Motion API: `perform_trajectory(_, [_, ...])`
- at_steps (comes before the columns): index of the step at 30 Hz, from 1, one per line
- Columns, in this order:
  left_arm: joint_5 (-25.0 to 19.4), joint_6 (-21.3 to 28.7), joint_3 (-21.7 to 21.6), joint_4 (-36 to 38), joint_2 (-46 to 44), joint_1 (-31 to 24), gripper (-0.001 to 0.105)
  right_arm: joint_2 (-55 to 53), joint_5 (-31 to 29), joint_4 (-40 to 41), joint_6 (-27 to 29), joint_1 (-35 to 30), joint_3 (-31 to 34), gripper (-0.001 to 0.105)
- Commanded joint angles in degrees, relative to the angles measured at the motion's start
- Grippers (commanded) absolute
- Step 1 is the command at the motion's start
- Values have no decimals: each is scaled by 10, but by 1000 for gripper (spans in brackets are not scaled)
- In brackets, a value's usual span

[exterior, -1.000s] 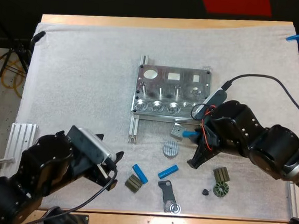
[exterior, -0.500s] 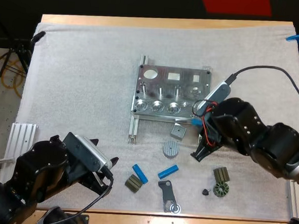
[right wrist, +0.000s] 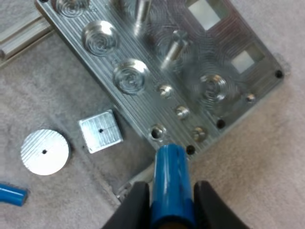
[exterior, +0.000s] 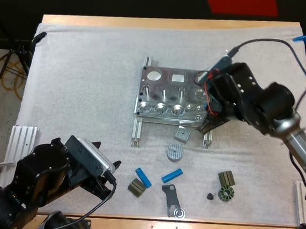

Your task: Load cells from right to left

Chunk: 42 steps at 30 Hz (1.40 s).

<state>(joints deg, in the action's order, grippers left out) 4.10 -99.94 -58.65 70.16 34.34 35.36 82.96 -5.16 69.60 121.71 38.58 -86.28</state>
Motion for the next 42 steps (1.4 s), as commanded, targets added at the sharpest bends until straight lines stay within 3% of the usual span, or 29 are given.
perform_trajectory(1, [-10, -1, -4, -2, -4, 3, 60, 17, 18, 19, 6, -4, -16, 1])
perform_trajectory(8, [-10, -1, -4, -17, -4, 3, 60, 83, 9, 62, 5, -4, -48, 1])
perform_trajectory(17, [-10, -1, -4, -18, -4, 3, 60, 145, -53, 62, 32, -18, -67, 1])
perform_trajectory(25, [-10, -1, -4, -18, -4, 3, 60, 177, -48, 28, 31, -51, -69, 1])
perform_trajectory(42, [-10, -1, -4, -18, -4, 3, 60, 222, -27, -5, 31, -57, -67, 1])
